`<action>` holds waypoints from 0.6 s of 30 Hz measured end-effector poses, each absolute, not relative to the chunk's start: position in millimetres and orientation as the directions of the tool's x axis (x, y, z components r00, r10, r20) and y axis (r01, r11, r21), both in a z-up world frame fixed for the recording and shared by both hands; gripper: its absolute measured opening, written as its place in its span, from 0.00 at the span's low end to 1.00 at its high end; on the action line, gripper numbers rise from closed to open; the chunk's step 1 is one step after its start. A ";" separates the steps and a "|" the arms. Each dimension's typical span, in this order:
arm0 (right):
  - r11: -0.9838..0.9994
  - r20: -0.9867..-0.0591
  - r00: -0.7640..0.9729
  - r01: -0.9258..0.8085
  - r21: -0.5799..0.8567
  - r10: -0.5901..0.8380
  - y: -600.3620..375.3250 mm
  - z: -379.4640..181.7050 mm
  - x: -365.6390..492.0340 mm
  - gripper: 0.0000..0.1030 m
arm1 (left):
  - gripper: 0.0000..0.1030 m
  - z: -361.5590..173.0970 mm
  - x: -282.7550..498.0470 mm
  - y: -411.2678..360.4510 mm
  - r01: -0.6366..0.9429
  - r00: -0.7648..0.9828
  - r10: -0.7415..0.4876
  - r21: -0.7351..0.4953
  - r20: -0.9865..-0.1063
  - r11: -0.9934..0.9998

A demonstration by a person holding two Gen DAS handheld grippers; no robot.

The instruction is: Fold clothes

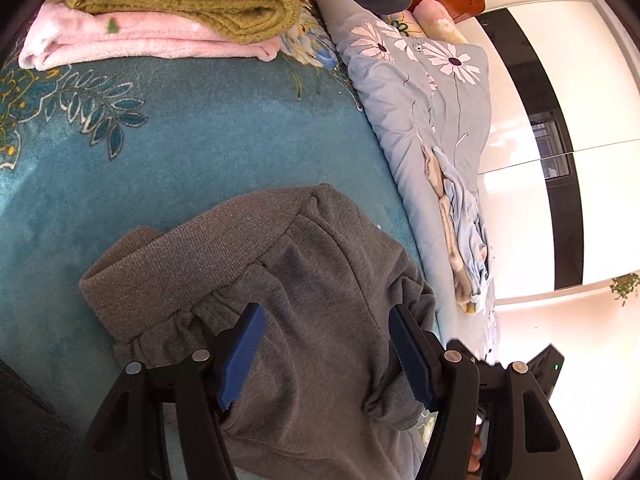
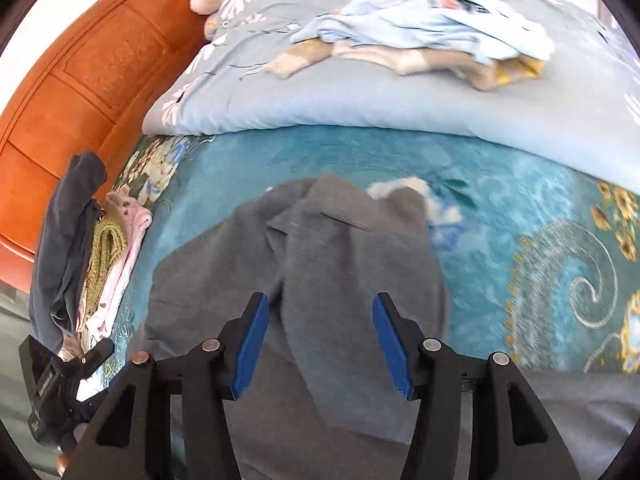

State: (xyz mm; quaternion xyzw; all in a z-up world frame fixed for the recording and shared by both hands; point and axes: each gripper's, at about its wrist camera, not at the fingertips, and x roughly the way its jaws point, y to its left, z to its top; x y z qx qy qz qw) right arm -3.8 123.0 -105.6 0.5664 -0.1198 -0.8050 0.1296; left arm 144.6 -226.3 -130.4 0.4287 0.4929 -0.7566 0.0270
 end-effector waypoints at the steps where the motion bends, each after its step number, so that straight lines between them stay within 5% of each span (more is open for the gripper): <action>1: -0.939 -0.884 -0.319 0.086 0.332 -0.342 108.9 -108.3 -12.4 0.57 | 0.67 -130.4 145.2 -226.3 0.470 -0.626 0.376 -0.716 -0.683 -0.517; 6: -0.984 -0.934 -0.311 0.036 0.175 -0.178 76.0 -131.1 -39.9 0.56 | 0.67 -134.3 150.6 -230.1 0.489 -0.626 0.380 -0.723 -0.681 -0.488; 9: -0.962 -0.929 -0.286 -0.071 0.264 -0.234 108.5 -133.5 -44.1 0.19 | 0.67 -136.8 154.0 -232.5 0.501 -0.626 0.384 -0.727 -0.679 -0.469; 12: -0.936 -0.911 -0.295 -0.115 0.334 -0.288 149.9 -120.6 -45.2 0.06 | 0.67 -139.1 155.6 -233.5 0.507 -0.623 0.391 -0.731 -0.677 -0.457; 18: -0.921 -0.833 -0.488 -0.133 0.366 -0.260 265.2 -57.8 -26.8 0.04 | 0.67 -134.1 146.8 -222.0 0.485 -0.605 0.396 -0.714 -0.691 -0.505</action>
